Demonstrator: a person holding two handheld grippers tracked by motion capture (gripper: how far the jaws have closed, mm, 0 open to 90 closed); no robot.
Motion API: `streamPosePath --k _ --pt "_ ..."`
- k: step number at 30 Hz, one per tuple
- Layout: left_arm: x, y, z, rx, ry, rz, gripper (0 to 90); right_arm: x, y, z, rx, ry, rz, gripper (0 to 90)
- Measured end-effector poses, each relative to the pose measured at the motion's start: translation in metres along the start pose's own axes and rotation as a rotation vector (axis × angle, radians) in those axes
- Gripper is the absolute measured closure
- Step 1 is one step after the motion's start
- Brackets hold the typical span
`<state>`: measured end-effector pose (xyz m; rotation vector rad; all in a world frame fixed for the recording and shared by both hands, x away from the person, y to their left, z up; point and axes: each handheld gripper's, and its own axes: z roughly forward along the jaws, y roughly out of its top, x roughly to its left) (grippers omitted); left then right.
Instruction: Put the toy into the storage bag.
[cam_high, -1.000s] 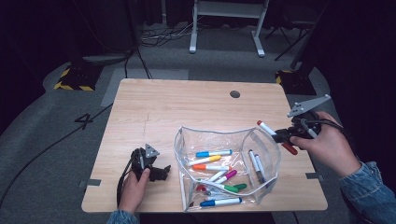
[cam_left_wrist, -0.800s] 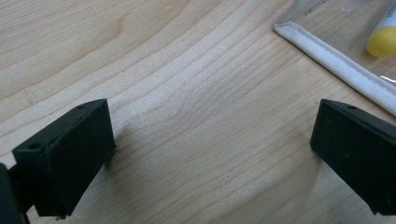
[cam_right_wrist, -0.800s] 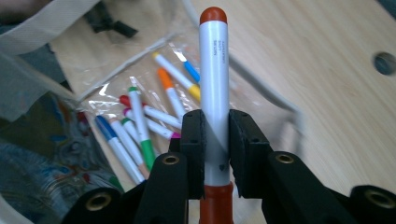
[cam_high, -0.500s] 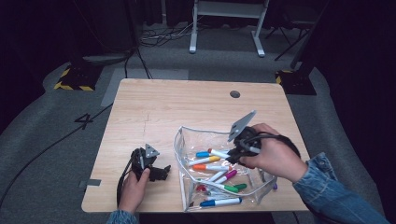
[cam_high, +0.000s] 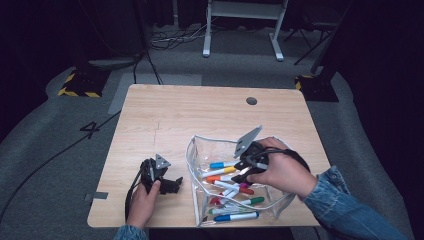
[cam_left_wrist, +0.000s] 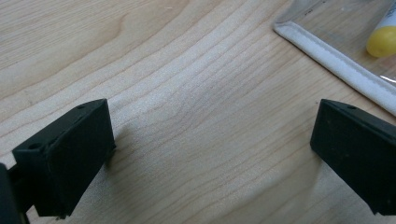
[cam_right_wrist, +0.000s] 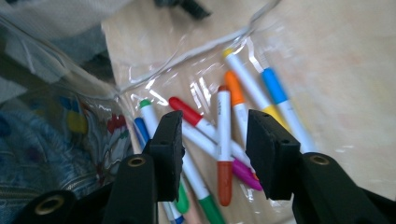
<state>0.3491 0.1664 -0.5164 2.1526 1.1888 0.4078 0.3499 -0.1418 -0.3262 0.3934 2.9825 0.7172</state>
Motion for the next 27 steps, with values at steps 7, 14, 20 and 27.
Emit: streamPosePath --k 7,14,20,27 --pt "0.0 0.0 0.0 0.0 0.001 0.0 0.0 -0.026 -0.039 -0.073 -0.14 -0.16 0.143 58.1" --pt "0.0 0.0 0.0 0.0 0.002 0.0 0.0 -0.069 -0.109 -0.106 -0.194 -0.308 0.387 60.1" --pt "0.0 0.0 0.0 0.0 0.002 0.0 0.0 -0.104 -0.181 -0.081 -0.11 -0.353 0.578 58.8" --pt "0.0 0.0 0.0 0.001 0.002 0.0 0.0 -0.115 -0.244 -0.013 0.018 -0.27 0.709 61.2"
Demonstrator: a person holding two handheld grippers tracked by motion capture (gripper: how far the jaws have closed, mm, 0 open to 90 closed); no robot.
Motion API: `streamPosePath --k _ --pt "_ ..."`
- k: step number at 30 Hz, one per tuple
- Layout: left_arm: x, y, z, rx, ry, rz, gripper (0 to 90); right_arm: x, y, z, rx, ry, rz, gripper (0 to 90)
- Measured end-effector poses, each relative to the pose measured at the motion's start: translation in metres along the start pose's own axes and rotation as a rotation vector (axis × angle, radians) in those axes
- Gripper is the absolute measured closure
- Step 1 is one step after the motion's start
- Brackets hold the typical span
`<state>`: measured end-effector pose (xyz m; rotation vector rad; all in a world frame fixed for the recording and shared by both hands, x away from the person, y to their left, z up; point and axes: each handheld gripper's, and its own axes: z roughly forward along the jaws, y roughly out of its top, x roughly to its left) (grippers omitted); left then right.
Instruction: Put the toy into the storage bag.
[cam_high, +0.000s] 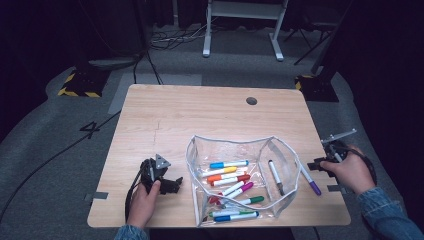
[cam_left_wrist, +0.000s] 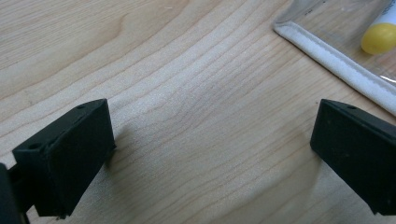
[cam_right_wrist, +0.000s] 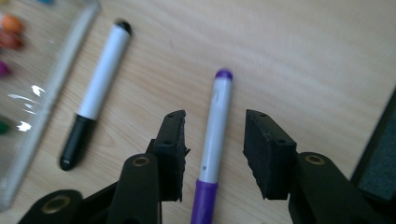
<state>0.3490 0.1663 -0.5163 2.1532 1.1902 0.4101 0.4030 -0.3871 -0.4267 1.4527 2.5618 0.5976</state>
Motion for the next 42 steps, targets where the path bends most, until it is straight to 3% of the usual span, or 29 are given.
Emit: streamPosePath --k 6,8,10,12,16,22,26,29,32,37,42 --pt "0.0 0.0 0.0 0.0 0.0 0.0 0.0 -0.006 -0.02 0.031 0.08 0.0 0.034 69.1" --pt "0.0 0.0 0.0 -0.001 0.0 0.0 0.0 -0.008 -0.022 0.036 0.101 -0.007 0.05 76.5" --pt "0.0 0.0 0.0 -0.001 0.0 0.0 0.0 -0.008 -0.022 0.037 0.106 -0.036 0.067 76.9" --pt "0.0 0.0 0.0 -0.001 0.0 -0.002 0.0 -0.007 -0.021 0.036 0.104 -0.035 0.077 77.0" --pt "0.0 0.0 0.0 -0.001 0.0 -0.002 0.0 -0.007 -0.012 0.019 0.069 -0.026 0.069 77.0" --pt "0.0 0.0 0.0 -0.001 0.0 -0.002 0.0 0.011 0.021 -0.036 -0.014 -0.021 -0.013 77.0" --pt "0.0 0.0 0.0 -0.001 0.0 -0.002 0.0 0.04 0.05 -0.076 -0.076 -0.012 -0.111 77.0" --pt "0.0 0.0 0.0 0.0 0.0 -0.002 0.0 0.071 0.073 -0.1 -0.107 0.014 -0.201 77.0" --pt "0.0 0.0 0.0 -0.001 0.0 -0.002 0.0 0.105 0.093 -0.112 -0.113 0.042 -0.297 77.0" --pt "0.0 0.0 0.0 -0.001 0.0 -0.002 0.0 0.164 0.114 -0.111 -0.099 0.126 -0.449 77.0" --pt "0.0 0.0 0.0 -0.002 0.0 -0.001 0.0 0.219 0.123 -0.079 -0.002 0.199 -0.603 77.0"
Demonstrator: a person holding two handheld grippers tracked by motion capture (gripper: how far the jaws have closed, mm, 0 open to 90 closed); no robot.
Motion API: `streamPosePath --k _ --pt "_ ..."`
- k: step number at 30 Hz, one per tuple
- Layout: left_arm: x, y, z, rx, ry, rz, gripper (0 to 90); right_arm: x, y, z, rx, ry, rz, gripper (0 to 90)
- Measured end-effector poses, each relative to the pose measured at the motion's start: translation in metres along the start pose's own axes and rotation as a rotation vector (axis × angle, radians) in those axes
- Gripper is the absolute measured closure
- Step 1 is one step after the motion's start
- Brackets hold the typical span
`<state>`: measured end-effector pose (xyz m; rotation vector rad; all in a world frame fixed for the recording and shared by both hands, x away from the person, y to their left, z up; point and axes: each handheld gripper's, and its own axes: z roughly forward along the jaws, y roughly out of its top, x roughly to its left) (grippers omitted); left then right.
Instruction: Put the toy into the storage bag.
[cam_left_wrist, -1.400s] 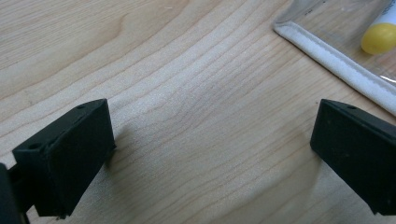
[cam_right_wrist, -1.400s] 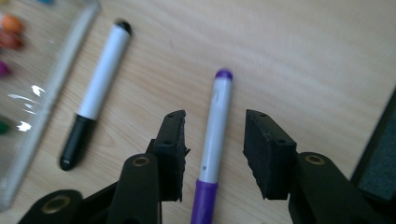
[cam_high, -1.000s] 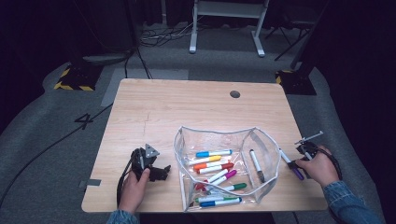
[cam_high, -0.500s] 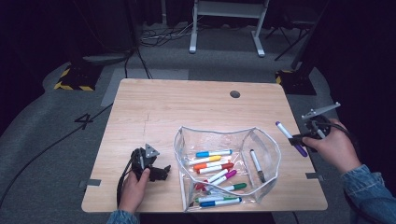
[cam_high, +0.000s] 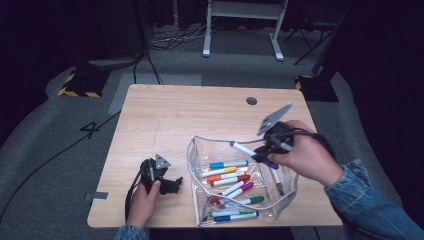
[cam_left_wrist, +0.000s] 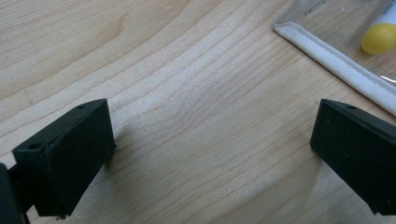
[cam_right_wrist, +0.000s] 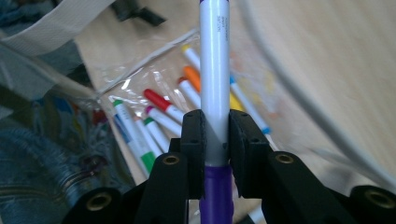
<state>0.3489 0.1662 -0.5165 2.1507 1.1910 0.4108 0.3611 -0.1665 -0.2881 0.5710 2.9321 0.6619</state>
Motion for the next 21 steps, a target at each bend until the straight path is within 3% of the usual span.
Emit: streamPosePath --k 5,11,15,18,21 --pt "0.0 0.0 0.0 0.0 0.0 0.0 0.0 0.021 0.015 0.051 0.124 0.102 -0.088 77.0" --pt "0.0 0.0 0.0 0.0 -0.001 0.001 0.0 0.032 0.015 0.096 0.265 0.184 -0.181 77.0" --pt "0.0 0.0 0.0 0.0 0.0 0.001 0.0 0.032 0.01 0.107 0.336 0.211 -0.211 76.8" --pt "0.0 0.0 0.0 0.0 -0.002 0.001 0.0 0.032 0.007 0.11 0.335 0.227 -0.215 71.5" --pt "0.0 0.0 0.0 0.0 0.0 0.001 0.0 0.032 0.008 0.104 0.306 0.204 -0.222 69.7"
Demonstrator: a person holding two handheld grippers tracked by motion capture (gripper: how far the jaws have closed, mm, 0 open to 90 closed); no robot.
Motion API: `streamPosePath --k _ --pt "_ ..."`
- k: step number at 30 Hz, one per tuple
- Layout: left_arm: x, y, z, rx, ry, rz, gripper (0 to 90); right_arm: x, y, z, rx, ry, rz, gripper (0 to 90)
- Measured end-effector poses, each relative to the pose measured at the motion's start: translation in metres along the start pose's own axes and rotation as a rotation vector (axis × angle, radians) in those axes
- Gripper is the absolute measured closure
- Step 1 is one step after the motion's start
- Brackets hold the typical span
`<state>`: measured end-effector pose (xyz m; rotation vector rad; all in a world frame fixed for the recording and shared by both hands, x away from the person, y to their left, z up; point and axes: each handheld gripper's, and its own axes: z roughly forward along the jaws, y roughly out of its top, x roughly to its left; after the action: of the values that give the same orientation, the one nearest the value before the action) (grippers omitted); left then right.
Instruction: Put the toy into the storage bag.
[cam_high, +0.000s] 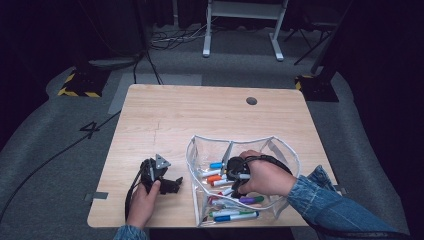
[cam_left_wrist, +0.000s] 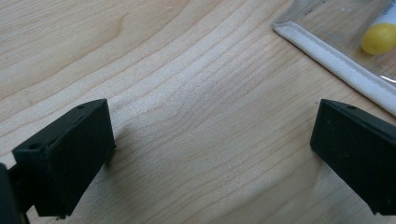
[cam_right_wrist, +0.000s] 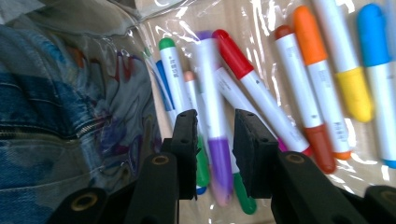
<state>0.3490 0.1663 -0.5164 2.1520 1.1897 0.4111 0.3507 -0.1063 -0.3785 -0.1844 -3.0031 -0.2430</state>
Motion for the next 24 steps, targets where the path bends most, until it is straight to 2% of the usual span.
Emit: streamPosePath --k 3,7,8,11,13,18,21,23,24 --pt "0.0 0.0 0.0 0.0 0.0 0.0 0.0 0.001 0.0 -0.015 -0.073 -0.033 0.023 65.8" --pt "0.0 0.0 0.0 0.0 0.0 0.0 0.0 0.003 -0.007 -0.049 -0.205 -0.115 0.07 59.8" --pt "0.0 0.0 0.0 0.0 0.0 0.0 0.0 0.002 -0.01 -0.059 -0.242 -0.139 0.076 58.6" --pt "0.0 0.0 0.0 0.0 0.0 0.0 0.0 -0.004 -0.026 -0.088 -0.332 -0.223 0.134 57.1" --pt "0.0 0.0 0.0 0.0 0.001 0.0 0.0 -0.009 -0.04 -0.105 -0.379 -0.27 0.179 55.9" --pt "0.0 0.0 0.0 0.001 0.0 0.0 0.0 -0.031 -0.09 -0.135 -0.482 -0.361 0.345 56.0" --pt "0.0 0.0 0.0 0.001 0.0 -0.001 0.0 -0.045 -0.12 -0.14 -0.505 -0.393 0.435 56.0" --pt "0.0 0.0 0.0 0.001 0.0 -0.001 0.0 -0.056 -0.143 -0.138 -0.508 -0.408 0.503 56.3" --pt "0.0 0.0 0.0 0.001 0.0 0.0 0.0 -0.059 -0.15 -0.136 -0.511 -0.412 0.521 56.5"
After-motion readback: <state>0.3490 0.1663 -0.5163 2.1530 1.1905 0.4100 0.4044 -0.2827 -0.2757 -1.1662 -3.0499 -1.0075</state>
